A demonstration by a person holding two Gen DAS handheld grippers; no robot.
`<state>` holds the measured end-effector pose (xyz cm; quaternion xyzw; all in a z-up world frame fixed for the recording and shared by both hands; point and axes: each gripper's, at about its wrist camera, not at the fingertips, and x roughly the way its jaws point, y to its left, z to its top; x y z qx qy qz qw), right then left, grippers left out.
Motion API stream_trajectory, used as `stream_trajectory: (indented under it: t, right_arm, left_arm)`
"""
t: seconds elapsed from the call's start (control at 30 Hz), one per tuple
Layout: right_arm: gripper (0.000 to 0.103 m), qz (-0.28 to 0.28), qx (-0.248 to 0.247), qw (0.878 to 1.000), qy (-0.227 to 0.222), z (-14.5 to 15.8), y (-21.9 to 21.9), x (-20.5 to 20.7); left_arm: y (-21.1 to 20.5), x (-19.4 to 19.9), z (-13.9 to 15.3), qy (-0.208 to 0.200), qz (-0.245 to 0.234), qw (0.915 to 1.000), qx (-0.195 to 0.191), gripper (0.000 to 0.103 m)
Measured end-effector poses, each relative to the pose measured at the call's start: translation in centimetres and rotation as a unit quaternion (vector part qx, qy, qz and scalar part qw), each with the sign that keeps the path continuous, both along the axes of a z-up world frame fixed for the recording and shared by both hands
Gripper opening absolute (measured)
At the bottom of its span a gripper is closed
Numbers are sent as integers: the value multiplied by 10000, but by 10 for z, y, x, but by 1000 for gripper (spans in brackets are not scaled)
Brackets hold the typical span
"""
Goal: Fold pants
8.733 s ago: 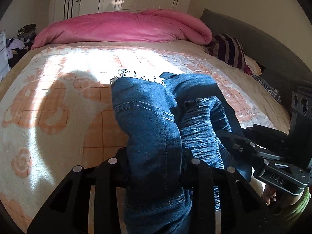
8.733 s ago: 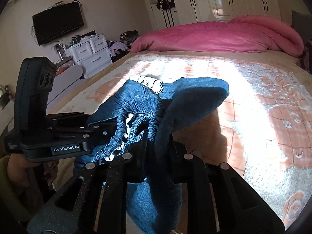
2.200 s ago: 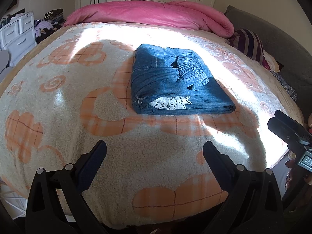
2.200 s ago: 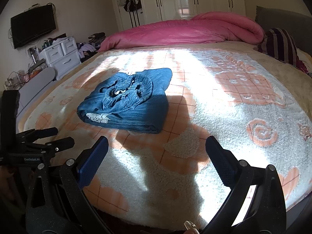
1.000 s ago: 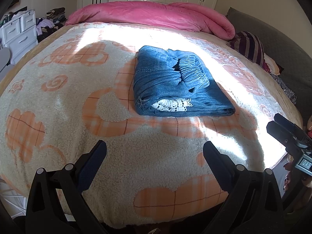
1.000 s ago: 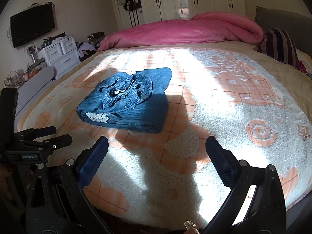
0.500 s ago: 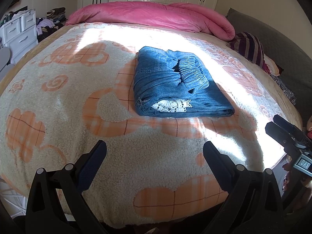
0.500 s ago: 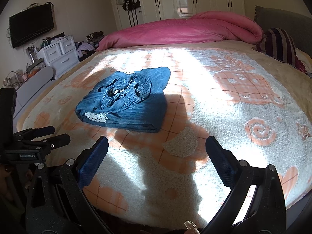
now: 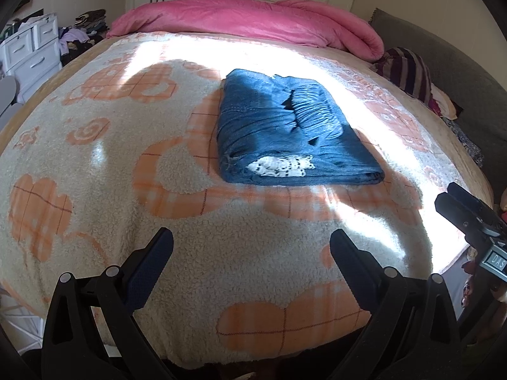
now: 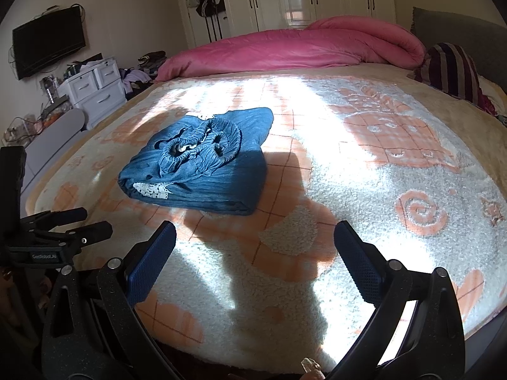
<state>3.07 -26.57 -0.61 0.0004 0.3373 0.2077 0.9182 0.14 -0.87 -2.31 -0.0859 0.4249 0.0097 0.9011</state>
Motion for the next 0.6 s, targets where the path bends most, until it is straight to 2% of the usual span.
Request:
stream_trajectory:
  t: [0.13, 0.27, 0.37, 0.5, 0.6]
  right_arm:
    - [94, -66, 10, 10000, 44, -1, -5, 6]
    - [94, -337, 25, 9994, 17, 2, -25, 17]
    - [94, -730, 67, 9973, 66, 5, -57, 36]
    - [94, -1584, -345, 9866, 195, -3, -123, 82]
    - [94, -2413, -563, 9673, 539, -19, -186, 131]
  left_arm:
    - [8, 2, -2, 143, 281, 9995, -51, 99]
    - [34, 6, 10, 9, 739, 9972, -116, 99]
    - [76, 34, 16, 368, 1117, 9931, -39, 99]
    - [152, 80, 9, 818, 1882, 9785, 189, 99]
    - [206, 119, -5, 898, 2436, 9649, 395, 99]
